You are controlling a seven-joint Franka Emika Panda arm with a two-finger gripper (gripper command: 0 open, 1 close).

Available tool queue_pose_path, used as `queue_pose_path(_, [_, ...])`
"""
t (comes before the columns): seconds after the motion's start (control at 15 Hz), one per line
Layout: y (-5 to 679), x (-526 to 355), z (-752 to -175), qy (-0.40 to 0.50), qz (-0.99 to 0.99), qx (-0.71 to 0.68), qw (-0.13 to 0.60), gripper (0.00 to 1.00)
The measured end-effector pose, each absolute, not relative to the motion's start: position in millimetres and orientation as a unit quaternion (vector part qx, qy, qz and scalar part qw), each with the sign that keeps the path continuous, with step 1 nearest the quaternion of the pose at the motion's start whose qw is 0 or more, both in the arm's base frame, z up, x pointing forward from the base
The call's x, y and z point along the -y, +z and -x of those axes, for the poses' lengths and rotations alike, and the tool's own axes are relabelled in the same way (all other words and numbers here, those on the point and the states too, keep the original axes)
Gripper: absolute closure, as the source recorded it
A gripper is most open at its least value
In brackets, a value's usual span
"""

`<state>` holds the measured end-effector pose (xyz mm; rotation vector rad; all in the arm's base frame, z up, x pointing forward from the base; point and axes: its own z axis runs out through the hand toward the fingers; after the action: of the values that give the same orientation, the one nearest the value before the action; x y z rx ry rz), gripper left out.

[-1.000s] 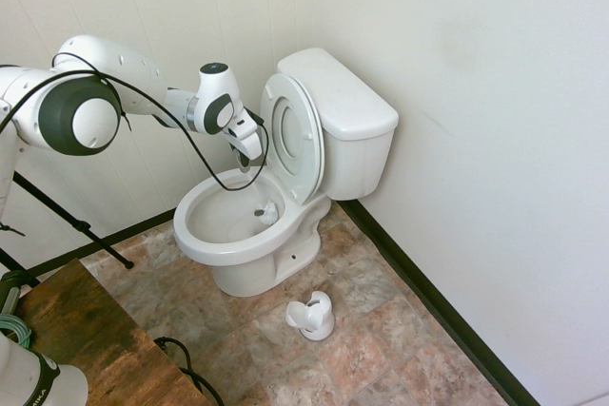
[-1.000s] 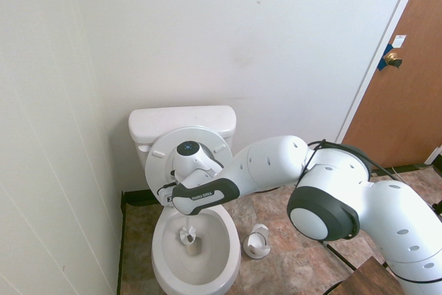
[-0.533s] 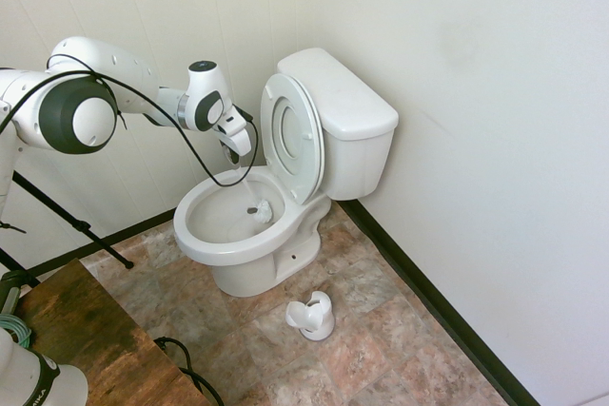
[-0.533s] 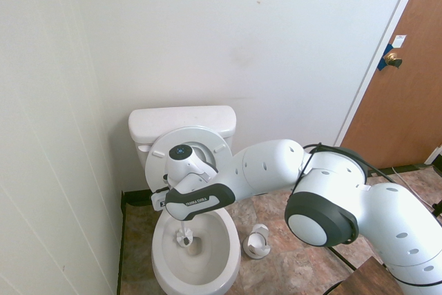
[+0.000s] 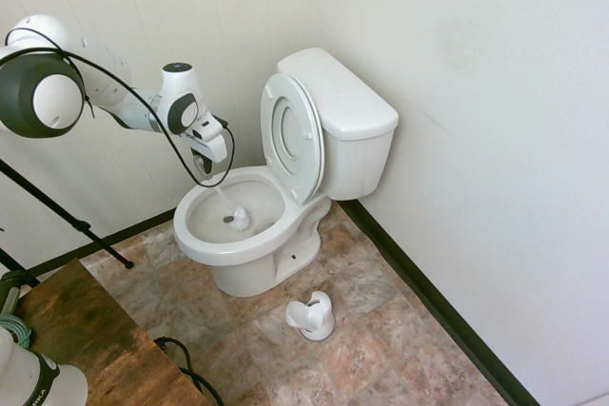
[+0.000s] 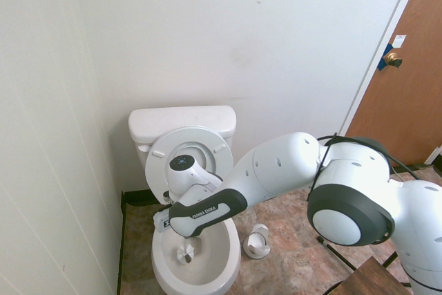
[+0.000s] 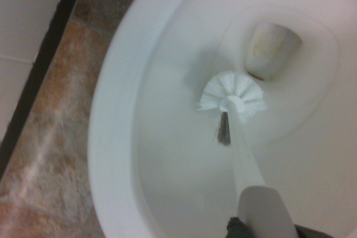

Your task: Clean the toilet

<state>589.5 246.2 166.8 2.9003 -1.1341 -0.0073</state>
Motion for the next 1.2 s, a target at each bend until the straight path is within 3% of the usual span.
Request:
queue_pose_path(0.27, [157,-195,-565,-0.044,-0.931,0.363,0.022,1.00])
queue_pose_path(0.6, [162,-105,-578,-0.063,-0.912,0.406,0.000,1.00])
queue_pose_path(1.2, [158,-97,-684,-0.034,-0.891,0.452,-0.023,1.00])
